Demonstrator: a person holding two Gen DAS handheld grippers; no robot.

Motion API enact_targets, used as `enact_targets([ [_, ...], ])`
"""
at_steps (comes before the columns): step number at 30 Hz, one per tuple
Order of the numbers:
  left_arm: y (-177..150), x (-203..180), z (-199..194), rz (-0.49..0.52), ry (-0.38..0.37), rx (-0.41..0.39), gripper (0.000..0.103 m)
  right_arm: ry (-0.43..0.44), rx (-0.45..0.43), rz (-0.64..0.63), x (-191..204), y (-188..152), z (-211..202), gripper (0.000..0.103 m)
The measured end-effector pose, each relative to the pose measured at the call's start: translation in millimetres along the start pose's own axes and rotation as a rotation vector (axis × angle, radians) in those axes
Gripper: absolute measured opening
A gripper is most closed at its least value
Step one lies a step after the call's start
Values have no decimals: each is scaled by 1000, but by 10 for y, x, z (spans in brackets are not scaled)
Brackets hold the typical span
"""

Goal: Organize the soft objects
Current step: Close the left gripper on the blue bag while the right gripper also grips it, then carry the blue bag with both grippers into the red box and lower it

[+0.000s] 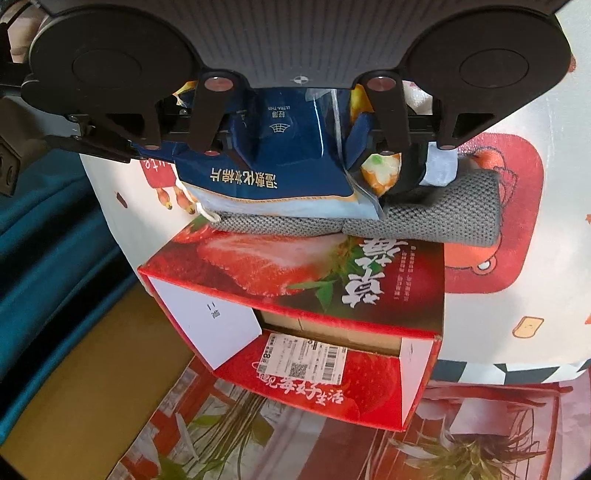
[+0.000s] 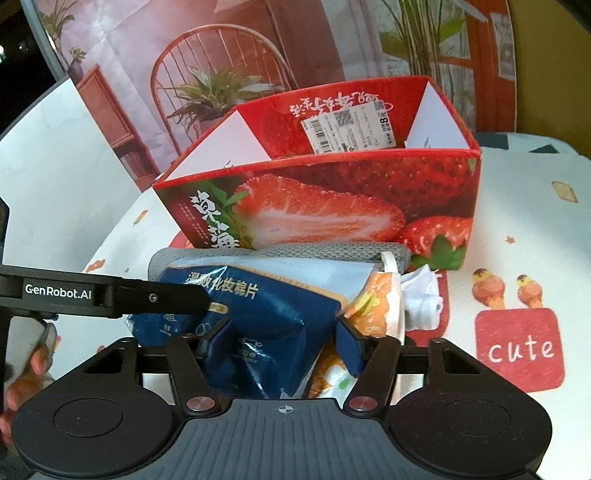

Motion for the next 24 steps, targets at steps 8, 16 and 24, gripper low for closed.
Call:
enact_targets([
  [8,251,-104,-336,10,-39,-100,52,28,-73,-23,100,299,-231,46],
  [16,787,-291,-634,62,-51,-246,52,60,-176,-99,246,885,-561,47],
  [24,1409,-320,-492,107,-65,-329,52,26,-251,-219,306,1520,-540,47],
])
Point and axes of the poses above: each gripper's, at about its wrist camera, not at the fingertips, and z roughly the way its jaws point, x to its left, y to its top, the point moved 8 cm from there along z, roughly the way its jaws point, and after that the axes turned 5 degrees about z, right-handed, at the moved point
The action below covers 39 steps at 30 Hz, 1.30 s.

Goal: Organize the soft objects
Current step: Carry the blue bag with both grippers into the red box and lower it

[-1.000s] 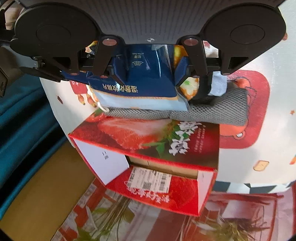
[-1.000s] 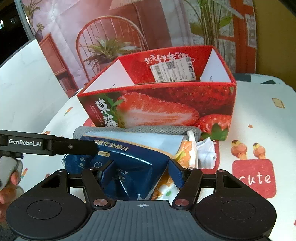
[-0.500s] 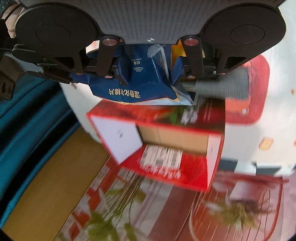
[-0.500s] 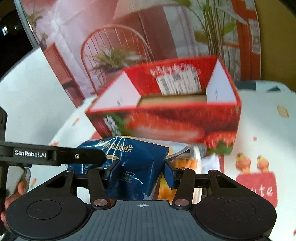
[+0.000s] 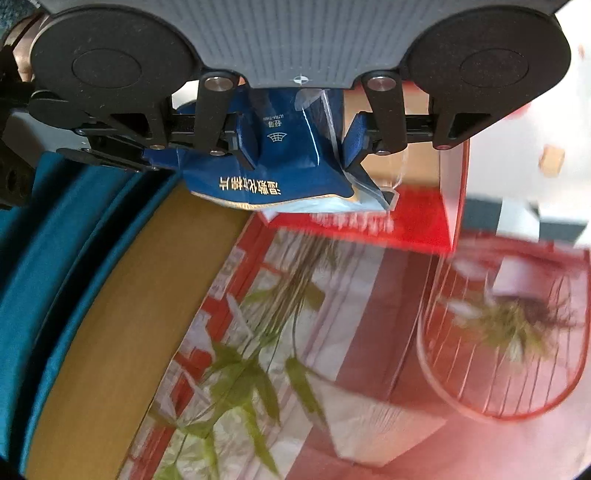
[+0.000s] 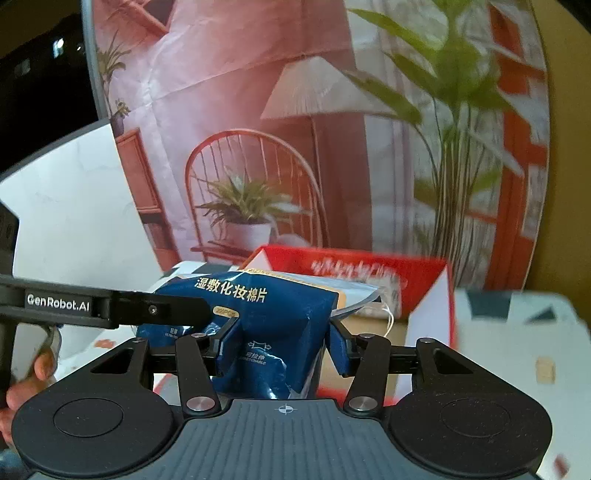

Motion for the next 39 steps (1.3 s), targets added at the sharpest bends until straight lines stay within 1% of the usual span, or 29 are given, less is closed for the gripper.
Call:
enact_targets([
  [4,258,25,224,3,3,-29,52,7,-6,-5,-124,209,232,47],
  [9,407,193,597,-26,43,-4,52,7,-9,-20,-288,403,642,48],
  [11,382,291,752,-47,49,29,52,2,7,-33,-366,422,839,48],
  [13,342,384,920,-72,58,77,52,-11,47,-38,-444,415,1045,48],
  [17,193,501,1240,-88,83,185,52,-34,156,-26,-565,311,1400,48],
  [20,-3,595,1387,-110,73,276,52,-50,244,-5,-656,171,1596,48],
  [22,-123,634,1463,-104,60,336,52,-65,306,7,-707,46,1690,48],
  [24,-199,651,1519,-109,52,376,52,-77,368,21,-763,-70,1780,48],
  [28,-326,712,1586,-158,55,440,52,-92,477,84,-858,-252,1885,48],
  [33,-485,741,1598,-138,84,499,52,-103,568,110,-869,-432,1931,48],
  [36,-529,747,1577,-128,105,512,53,-131,598,111,-888,-490,1937,48],
  [38,-517,752,1546,-117,110,506,55,-159,600,109,-908,-493,1923,52],
  [39,-487,726,1526,-115,97,493,60,-166,604,104,-897,-500,1904,53],
])
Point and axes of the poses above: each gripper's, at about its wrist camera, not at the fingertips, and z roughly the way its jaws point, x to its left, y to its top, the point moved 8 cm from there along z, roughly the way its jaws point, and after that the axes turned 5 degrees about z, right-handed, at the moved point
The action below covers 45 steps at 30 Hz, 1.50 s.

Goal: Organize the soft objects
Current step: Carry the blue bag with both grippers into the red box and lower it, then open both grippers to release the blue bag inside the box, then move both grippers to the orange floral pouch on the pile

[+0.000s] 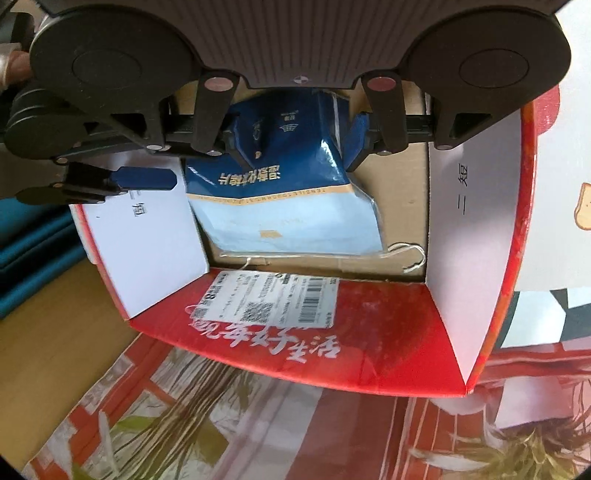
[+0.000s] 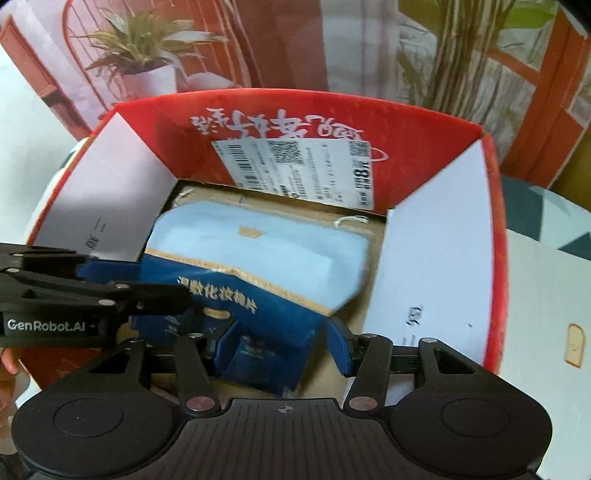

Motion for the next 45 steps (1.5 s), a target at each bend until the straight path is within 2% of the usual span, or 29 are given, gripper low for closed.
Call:
enact_targets([
  [1,11,-31,-33,5,-10,-15,64,-10,2,-4,2,-12,-16,54],
  [4,50,-103,-253,37,-15,-84,65,-19,-40,-22,58,-43,-155,62],
  [9,-16,-234,-712,103,8,-204,65,-3,-209,-72,145,-124,-586,62],
  [15,-405,-282,-1208,142,46,-304,65,55,-384,-81,210,-445,-1117,62],
  [22,-889,-238,-1412,108,57,-340,65,103,-457,-56,227,-906,-1424,62],
  [28,-1223,-196,-1341,74,60,-333,65,87,-443,-60,274,-1316,-1375,62],
  [35,-1501,-117,-1141,43,71,-288,65,57,-417,-31,256,-1709,-1192,62],
  [41,-1656,-24,-993,-8,64,-241,65,55,-346,54,114,-2004,-963,62],
  [45,-1726,-51,-889,-1,62,-212,65,77,-305,94,80,-2136,-834,62],
])
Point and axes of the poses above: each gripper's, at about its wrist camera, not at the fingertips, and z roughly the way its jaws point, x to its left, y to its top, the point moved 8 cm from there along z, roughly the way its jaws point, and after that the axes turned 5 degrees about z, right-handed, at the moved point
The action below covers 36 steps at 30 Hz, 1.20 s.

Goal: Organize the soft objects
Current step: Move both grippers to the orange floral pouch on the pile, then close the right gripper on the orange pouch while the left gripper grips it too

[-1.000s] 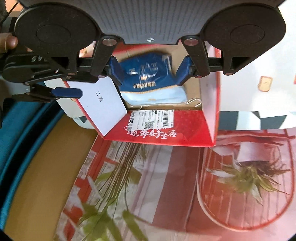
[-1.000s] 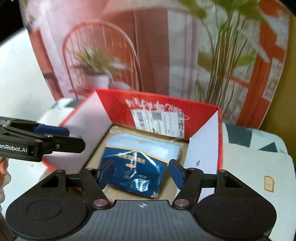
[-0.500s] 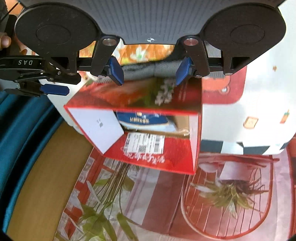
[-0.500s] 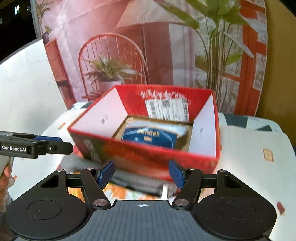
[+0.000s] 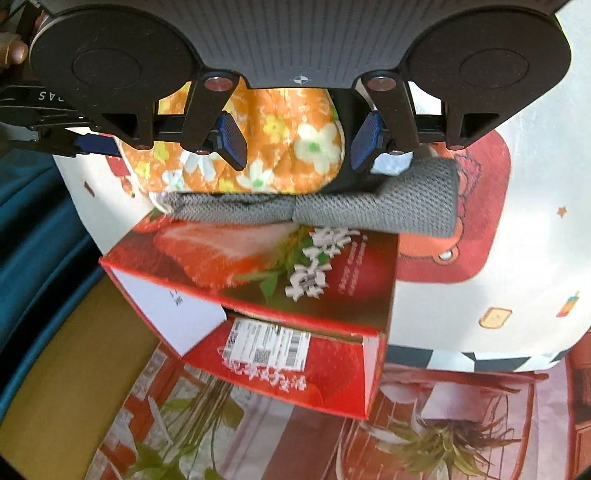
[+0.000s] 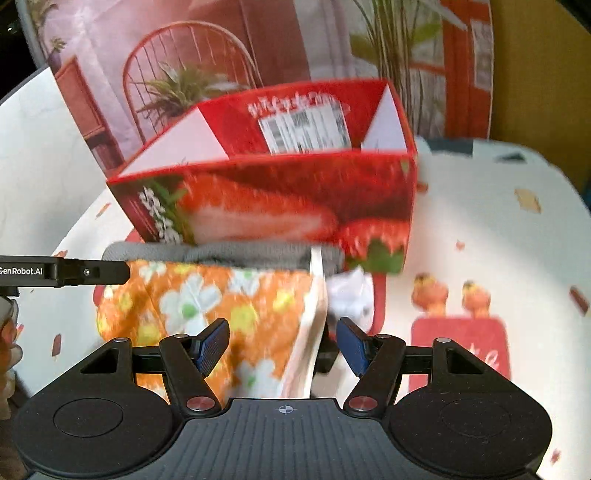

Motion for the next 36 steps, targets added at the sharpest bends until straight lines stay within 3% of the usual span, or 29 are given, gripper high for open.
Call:
enact_targets([
  [9,-140,-3,112,11,1,29,65,45,32,74,-48,-39,128,62],
  [12,-153,-8,133,17,6,33,65,59,33,86,-33,-36,136,55],
  [17,-172,-7,149,18,9,33,65,19,-4,-15,88,10,68,42],
  [24,-176,4,160,7,3,28,64,-3,-62,-79,148,102,-63,17],
  [36,-129,-8,0,-2,-37,-10,51,-18,-51,-79,122,55,-15,12],
])
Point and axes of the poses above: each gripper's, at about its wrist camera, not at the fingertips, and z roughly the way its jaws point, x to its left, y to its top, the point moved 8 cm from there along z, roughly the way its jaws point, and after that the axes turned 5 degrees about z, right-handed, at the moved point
